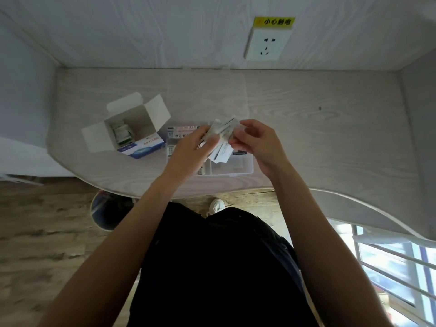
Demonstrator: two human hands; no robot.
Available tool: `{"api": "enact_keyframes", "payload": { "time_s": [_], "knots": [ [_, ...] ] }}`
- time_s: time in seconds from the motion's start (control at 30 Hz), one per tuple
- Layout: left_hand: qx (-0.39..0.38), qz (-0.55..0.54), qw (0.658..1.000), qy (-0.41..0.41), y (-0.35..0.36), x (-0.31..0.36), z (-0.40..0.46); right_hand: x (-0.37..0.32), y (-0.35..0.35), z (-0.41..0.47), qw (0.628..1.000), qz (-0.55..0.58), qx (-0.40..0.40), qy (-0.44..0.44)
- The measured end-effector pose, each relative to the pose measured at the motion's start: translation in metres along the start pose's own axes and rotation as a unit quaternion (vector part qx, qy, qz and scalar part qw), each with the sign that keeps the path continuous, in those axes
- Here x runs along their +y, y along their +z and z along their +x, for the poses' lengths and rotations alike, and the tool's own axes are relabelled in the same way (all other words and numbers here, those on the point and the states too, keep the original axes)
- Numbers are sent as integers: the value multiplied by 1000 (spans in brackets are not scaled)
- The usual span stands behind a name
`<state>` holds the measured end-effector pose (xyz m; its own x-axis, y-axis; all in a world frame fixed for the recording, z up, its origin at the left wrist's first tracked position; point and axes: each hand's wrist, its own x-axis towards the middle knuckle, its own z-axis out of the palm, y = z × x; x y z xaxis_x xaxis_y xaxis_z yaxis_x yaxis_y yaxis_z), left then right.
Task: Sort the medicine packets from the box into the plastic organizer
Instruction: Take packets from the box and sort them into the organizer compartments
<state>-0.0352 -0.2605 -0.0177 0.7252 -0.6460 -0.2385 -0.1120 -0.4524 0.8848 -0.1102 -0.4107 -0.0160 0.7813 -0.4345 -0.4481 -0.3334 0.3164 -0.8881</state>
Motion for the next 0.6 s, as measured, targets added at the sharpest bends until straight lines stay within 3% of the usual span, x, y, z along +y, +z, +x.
{"api": "enact_keyframes", "payload": {
  "time_s": [0.17,0.3,0.47,0.6],
  "knots": [
    [42,-10,999,5,1,1,7,-7,-8,8,999,35,-13,10],
    [84,-55,995,-26,-6,-5,11,-10,-26,11,999,43,34,1],
    [99,-52,992,-56,-13,-15,8,3,-41,12,976,-199,24,-84],
    [122,-12,990,-69,-13,-17,7,13,-38,17,946,-296,-6,-129]
  ]
}}
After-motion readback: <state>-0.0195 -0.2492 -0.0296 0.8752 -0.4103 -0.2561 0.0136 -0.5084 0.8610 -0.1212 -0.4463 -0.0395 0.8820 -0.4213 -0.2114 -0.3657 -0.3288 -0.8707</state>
